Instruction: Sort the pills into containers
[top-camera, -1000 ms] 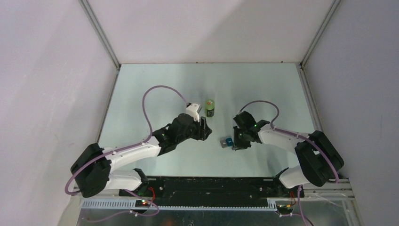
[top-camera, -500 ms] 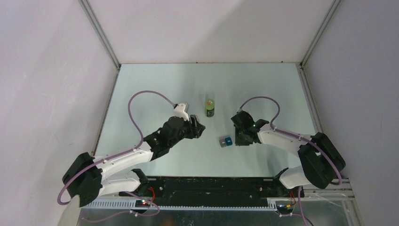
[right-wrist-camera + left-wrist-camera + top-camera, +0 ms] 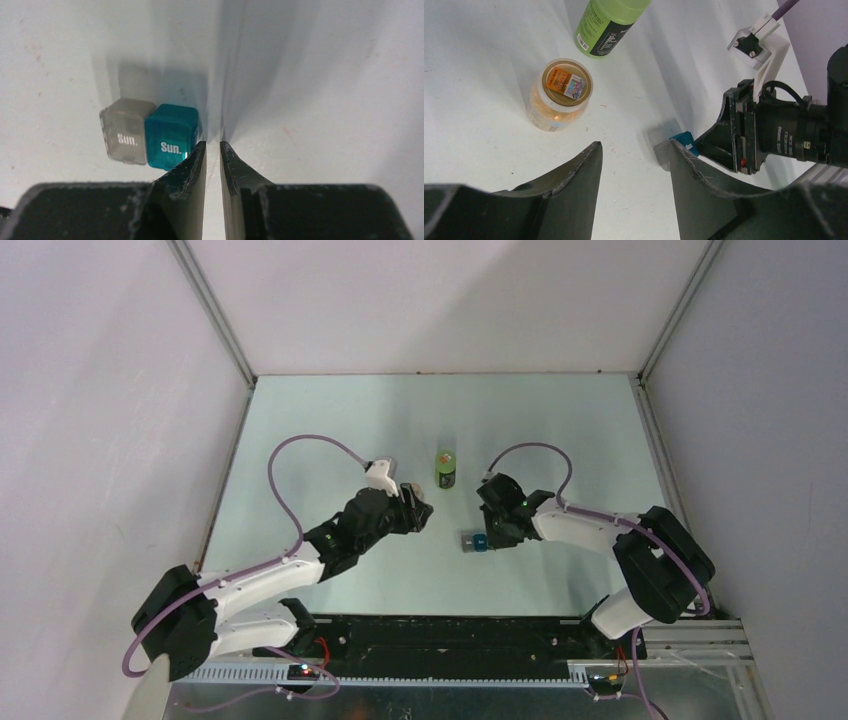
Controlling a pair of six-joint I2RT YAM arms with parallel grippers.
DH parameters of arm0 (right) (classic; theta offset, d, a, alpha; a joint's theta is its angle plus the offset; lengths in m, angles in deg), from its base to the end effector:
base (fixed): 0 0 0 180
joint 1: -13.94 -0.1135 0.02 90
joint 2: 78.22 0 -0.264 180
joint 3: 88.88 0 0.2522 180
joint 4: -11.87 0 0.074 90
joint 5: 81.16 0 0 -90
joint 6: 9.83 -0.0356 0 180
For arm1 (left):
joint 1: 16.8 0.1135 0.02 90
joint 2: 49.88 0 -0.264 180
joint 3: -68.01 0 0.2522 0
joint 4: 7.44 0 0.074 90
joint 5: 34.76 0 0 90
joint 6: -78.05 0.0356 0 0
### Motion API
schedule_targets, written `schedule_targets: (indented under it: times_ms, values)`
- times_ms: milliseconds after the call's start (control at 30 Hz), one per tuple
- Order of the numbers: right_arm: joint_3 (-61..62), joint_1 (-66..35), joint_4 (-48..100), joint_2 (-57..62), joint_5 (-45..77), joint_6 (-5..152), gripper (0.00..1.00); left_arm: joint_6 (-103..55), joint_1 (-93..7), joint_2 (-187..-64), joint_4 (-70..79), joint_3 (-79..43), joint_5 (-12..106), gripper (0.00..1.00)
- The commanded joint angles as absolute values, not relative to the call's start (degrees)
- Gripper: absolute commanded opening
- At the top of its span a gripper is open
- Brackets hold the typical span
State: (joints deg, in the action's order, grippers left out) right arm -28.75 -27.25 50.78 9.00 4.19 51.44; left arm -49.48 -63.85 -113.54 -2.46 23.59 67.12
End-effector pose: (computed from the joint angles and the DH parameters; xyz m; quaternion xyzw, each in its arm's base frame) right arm 0.2098 0.1798 0.1623 -0.0977 0.9725 0.0865 0.1930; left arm 0.1691 -0.1708 0.2223 0.0133 0.8370 -0.2991 0.4580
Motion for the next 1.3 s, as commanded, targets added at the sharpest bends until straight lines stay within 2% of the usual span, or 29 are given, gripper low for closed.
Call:
schedule_targets:
  times_ms: [0,200,267,367,667,733,900,1133,1267]
  values:
    - [-26.64,-30.06,50.08,9.47,7.58,52.98,0.20,-50.95,-63.36,-112.73,-5.05,24.55,68.31,0.58]
    - [-26.37,-31.52,45.91,10.86,14.73,53.73,0.24,-52.04,-62.37,-112.62,-5.59,25.23,68.18,0.58]
    - [-25.71,-31.92,45.67,10.78,14.83,54.01,0.30,-52.41,-61.94,-112.23,-5.65,25.51,68.26,0.58]
    - [-24.79,-32.01,49.31,9.99,11.80,54.29,0.44,-53.19,-61.15,-111.39,-5.70,26.17,68.41,0.58]
    - [-24.51,-34.28,52.09,5.70,12.74,68.36,0.72,-54.22,-59.28,-107.23,-5.57,29.37,69.63,0.59]
    - [-23.39,-34.45,51.53,6.01,12.80,69.43,0.75,-54.24,-59.00,-106.32,-5.03,29.63,70.16,0.60]
    - [-20.02,-36.10,50.51,9.32,12.08,70.03,0.75,-54.59,-58.25,-104.21,-3.91,30.45,70.83,0.60]
    - [-14.94,-38.75,51.00,17.04,9.25,68.95,0.62,-55.93,-57.10,-102.52,-3.25,31.48,71.05,0.60]
    - [-14.86,-39.87,50.79,18.15,6.13,68.55,0.58,-56.51,-56.77,-102.13,-3.28,32.10,70.93,0.61]
